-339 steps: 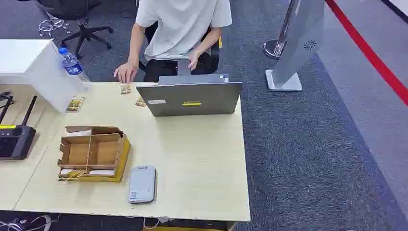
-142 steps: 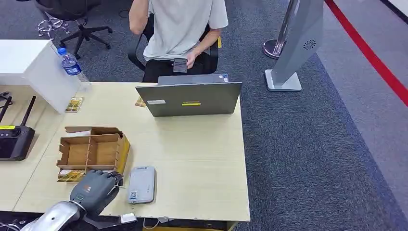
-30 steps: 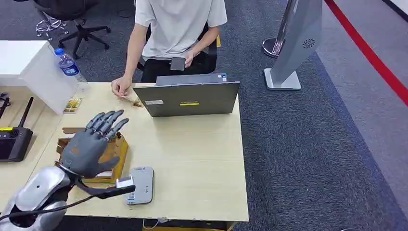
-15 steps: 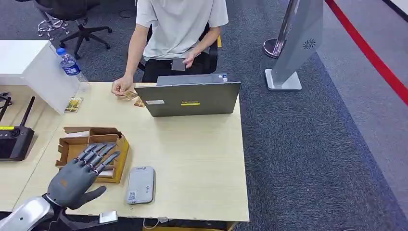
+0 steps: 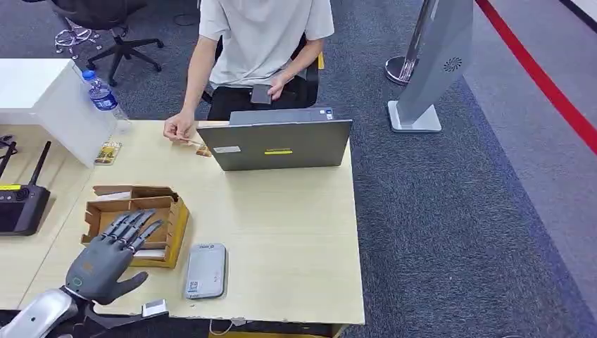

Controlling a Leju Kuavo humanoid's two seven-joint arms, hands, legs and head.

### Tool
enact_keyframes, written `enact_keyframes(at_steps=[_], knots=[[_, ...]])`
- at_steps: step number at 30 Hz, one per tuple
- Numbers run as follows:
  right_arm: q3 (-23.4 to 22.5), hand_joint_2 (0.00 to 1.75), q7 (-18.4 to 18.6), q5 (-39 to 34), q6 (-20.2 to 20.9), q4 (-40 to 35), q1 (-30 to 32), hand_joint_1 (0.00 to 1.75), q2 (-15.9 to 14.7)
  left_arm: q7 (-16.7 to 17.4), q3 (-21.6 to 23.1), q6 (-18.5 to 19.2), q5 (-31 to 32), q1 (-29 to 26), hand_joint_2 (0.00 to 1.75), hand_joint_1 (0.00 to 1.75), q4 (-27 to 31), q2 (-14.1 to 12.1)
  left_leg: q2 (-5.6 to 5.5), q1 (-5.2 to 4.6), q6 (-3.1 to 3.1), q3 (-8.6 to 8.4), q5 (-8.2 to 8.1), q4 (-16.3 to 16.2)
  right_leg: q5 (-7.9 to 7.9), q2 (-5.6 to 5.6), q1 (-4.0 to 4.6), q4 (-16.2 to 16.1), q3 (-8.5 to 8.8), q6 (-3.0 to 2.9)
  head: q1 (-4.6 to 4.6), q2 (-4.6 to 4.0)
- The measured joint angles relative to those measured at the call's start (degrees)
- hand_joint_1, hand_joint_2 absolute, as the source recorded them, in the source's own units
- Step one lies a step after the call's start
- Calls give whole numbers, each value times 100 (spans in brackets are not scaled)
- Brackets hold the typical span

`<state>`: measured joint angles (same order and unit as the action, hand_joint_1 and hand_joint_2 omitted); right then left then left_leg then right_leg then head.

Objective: Pass the card to the sensor for recognition and then transmit it.

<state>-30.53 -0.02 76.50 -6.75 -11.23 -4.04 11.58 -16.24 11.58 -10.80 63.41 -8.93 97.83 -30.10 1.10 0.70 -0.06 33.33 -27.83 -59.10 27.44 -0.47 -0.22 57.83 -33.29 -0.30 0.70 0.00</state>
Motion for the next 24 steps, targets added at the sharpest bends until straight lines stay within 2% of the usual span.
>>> enact_keyframes(at_steps=[15, 24], knots=[[4, 175, -9, 103, 17, 0, -6, 0, 2, -273, -575, -680, 37, 64, 175, 0, -784, 238, 0, 0, 0, -1, 0, 0, 0, 0, 0, 0, 0, 0, 0, 0], [15, 175, -7, 146, 26, 0, -10, 0, 2, -310, -793, -734, 37, 114, 175, 0, -1123, 300, -1, 0, 0, -1, 0, 0, 0, -1, 0, 0, 0, 0, 0, 0]])
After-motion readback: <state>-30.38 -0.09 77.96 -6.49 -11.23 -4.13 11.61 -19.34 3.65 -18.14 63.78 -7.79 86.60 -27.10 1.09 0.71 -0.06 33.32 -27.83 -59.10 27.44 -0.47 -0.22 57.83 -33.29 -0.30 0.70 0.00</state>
